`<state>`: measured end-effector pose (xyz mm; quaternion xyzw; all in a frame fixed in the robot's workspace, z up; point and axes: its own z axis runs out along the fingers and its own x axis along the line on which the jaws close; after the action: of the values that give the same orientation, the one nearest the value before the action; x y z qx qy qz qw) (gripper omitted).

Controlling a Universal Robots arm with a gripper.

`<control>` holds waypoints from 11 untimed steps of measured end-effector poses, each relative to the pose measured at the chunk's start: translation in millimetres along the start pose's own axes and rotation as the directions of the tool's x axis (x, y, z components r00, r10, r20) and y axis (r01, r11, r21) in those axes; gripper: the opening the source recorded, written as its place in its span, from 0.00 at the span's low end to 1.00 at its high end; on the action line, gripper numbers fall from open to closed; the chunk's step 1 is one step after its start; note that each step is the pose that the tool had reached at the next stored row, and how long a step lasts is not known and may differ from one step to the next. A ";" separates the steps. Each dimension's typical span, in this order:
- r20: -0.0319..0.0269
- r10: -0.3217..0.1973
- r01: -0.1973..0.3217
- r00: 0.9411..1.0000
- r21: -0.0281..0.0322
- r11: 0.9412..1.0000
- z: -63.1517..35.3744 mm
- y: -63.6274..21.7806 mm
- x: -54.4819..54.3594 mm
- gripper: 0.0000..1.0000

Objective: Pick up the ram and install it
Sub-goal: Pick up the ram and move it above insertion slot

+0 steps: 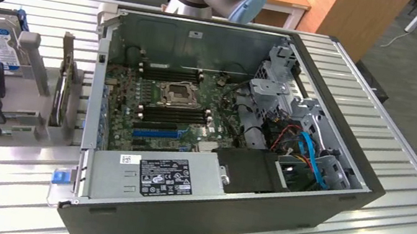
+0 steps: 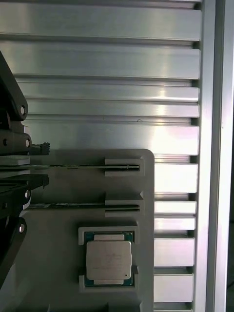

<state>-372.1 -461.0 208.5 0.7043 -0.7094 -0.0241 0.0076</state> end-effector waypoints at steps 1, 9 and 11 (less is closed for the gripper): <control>0.000 0.000 0.000 1.000 0.000 1.000 0.5 0.0 0.0 0.29; 0.000 0.000 0.000 1.000 0.000 1.000 4.5 -0.2 0.1 0.29; 0.000 0.000 0.000 1.000 0.000 1.000 5.1 -0.2 0.1 0.29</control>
<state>-372.1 -461.0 203.4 0.7043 -0.7094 -0.0241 0.0076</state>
